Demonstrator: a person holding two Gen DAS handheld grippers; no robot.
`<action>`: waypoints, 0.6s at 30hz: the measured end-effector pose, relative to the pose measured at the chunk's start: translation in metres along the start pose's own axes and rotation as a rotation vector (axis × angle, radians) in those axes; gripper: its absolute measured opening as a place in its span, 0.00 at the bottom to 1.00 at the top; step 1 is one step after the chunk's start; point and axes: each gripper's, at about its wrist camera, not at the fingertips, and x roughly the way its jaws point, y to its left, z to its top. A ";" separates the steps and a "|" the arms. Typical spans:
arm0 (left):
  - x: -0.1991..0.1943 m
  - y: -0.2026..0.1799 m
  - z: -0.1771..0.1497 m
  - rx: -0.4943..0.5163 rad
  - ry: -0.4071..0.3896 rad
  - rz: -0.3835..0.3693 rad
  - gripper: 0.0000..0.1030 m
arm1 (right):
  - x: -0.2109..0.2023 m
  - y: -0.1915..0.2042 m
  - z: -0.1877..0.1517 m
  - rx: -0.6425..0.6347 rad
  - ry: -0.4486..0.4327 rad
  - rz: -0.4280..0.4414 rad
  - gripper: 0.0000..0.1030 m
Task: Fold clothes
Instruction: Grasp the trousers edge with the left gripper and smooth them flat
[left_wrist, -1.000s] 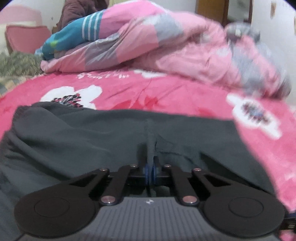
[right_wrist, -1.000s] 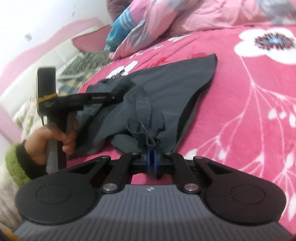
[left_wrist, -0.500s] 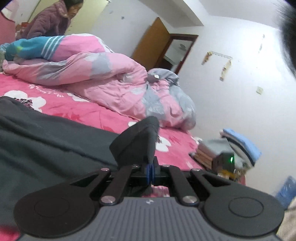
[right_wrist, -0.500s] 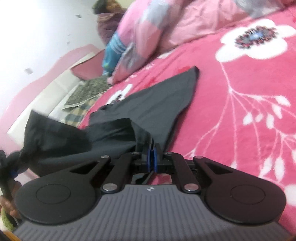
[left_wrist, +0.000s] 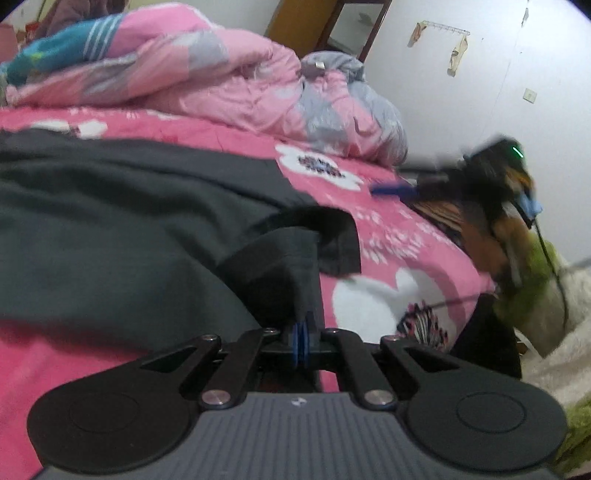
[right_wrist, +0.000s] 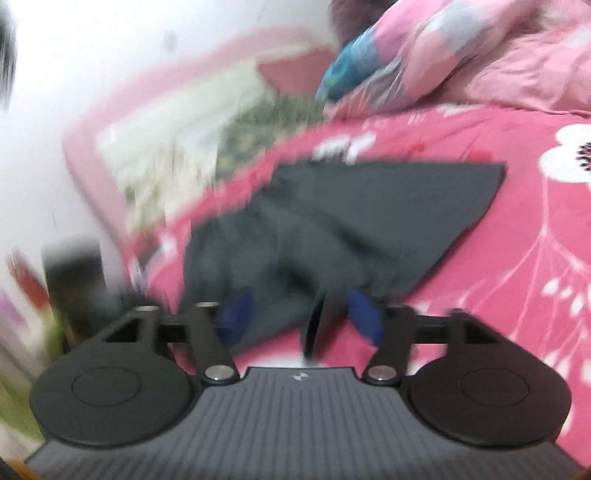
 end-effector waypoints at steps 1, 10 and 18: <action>0.003 -0.001 -0.003 0.006 0.010 -0.002 0.04 | -0.004 -0.011 0.010 0.044 -0.034 0.008 0.80; 0.000 -0.017 -0.005 0.131 0.098 0.004 0.43 | 0.102 -0.132 0.083 0.307 -0.017 -0.333 0.59; -0.069 0.036 0.011 -0.225 -0.081 -0.030 0.66 | 0.153 -0.158 0.092 0.267 0.009 -0.359 0.09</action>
